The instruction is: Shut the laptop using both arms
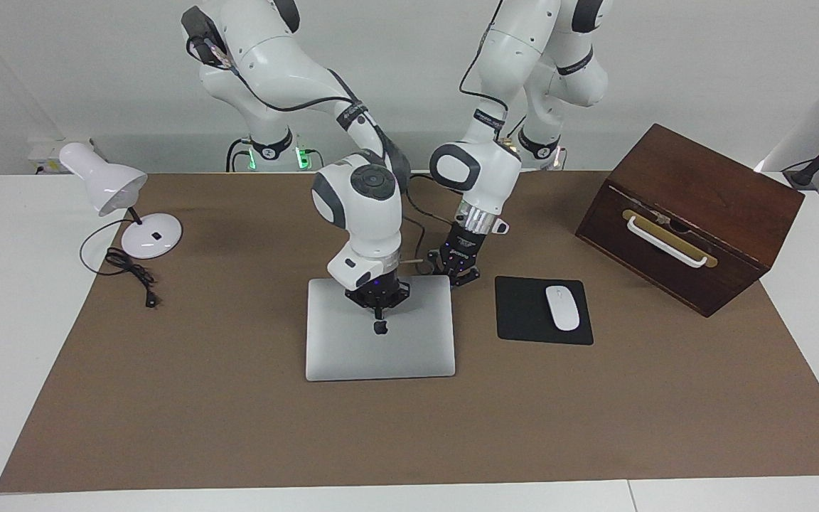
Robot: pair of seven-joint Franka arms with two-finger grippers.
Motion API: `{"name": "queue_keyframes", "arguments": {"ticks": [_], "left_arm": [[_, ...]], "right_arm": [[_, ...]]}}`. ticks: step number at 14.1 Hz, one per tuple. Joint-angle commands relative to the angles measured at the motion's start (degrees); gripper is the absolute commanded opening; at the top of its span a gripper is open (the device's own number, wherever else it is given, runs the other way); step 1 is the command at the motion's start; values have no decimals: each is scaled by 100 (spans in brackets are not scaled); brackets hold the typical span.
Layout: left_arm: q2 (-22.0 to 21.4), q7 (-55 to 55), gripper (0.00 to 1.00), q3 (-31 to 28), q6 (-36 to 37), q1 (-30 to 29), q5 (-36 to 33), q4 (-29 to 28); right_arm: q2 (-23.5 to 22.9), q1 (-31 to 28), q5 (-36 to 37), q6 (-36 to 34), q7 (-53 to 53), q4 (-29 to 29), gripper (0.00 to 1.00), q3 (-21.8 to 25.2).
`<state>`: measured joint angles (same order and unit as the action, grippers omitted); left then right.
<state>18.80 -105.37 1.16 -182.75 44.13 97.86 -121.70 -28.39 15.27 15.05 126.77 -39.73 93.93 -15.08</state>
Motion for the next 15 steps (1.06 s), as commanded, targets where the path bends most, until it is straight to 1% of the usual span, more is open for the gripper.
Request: {"name": "queue_keyframes", "arguments": {"ticks": [1,15], "left_arm": [[177,7,0,-46,-155,61,128,146],[177,7,0,-46,-155,52,128,146]], "right_arm": [[79,-42,-11,198,-166,196,0,-38],[79,-42,-11,322,-184,319,0,-38]]}}
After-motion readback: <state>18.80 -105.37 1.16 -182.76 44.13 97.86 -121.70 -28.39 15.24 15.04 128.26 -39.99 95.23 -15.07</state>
